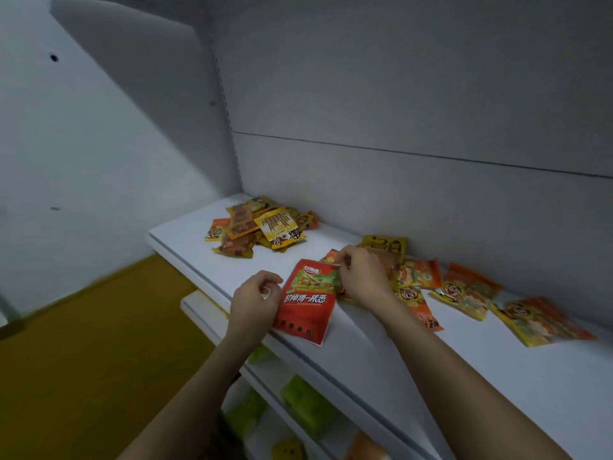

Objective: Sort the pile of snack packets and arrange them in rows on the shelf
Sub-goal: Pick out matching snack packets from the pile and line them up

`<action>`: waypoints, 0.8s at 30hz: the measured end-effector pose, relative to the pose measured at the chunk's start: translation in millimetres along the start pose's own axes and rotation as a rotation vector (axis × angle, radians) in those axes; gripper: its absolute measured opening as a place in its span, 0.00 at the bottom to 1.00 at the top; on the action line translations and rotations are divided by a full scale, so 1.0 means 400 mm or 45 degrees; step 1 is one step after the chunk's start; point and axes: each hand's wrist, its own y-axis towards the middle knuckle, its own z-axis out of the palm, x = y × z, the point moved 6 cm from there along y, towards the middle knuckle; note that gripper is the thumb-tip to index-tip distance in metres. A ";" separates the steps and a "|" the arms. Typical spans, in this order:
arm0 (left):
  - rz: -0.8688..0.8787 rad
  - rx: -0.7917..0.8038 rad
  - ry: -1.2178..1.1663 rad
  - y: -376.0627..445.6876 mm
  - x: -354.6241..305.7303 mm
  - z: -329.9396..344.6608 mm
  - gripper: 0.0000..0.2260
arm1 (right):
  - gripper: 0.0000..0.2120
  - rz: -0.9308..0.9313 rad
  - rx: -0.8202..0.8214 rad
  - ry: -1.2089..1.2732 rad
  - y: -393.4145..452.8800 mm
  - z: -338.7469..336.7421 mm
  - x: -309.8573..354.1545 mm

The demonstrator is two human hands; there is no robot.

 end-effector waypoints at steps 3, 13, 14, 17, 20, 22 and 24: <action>0.065 -0.038 -0.047 0.060 0.031 0.016 0.05 | 0.10 0.021 0.006 -0.048 0.077 0.040 -0.008; 0.262 0.081 -0.050 0.414 0.100 0.032 0.12 | 0.18 0.229 0.170 -0.309 0.270 0.139 -0.045; 0.289 0.083 0.008 0.451 0.102 0.030 0.14 | 0.19 0.261 0.206 -0.354 0.280 0.150 -0.052; 0.360 0.160 0.172 0.553 0.111 0.046 0.21 | 0.20 0.345 0.269 -0.441 0.305 0.168 -0.063; 0.343 0.363 0.470 0.620 0.128 0.084 0.31 | 0.18 0.425 0.277 -0.381 0.330 0.184 -0.066; 0.329 0.462 0.611 0.642 0.132 0.098 0.35 | 0.16 0.440 0.285 -0.346 0.346 0.200 -0.057; 0.290 0.518 0.617 0.657 0.135 0.102 0.39 | 0.15 0.450 0.299 -0.344 0.365 0.219 -0.049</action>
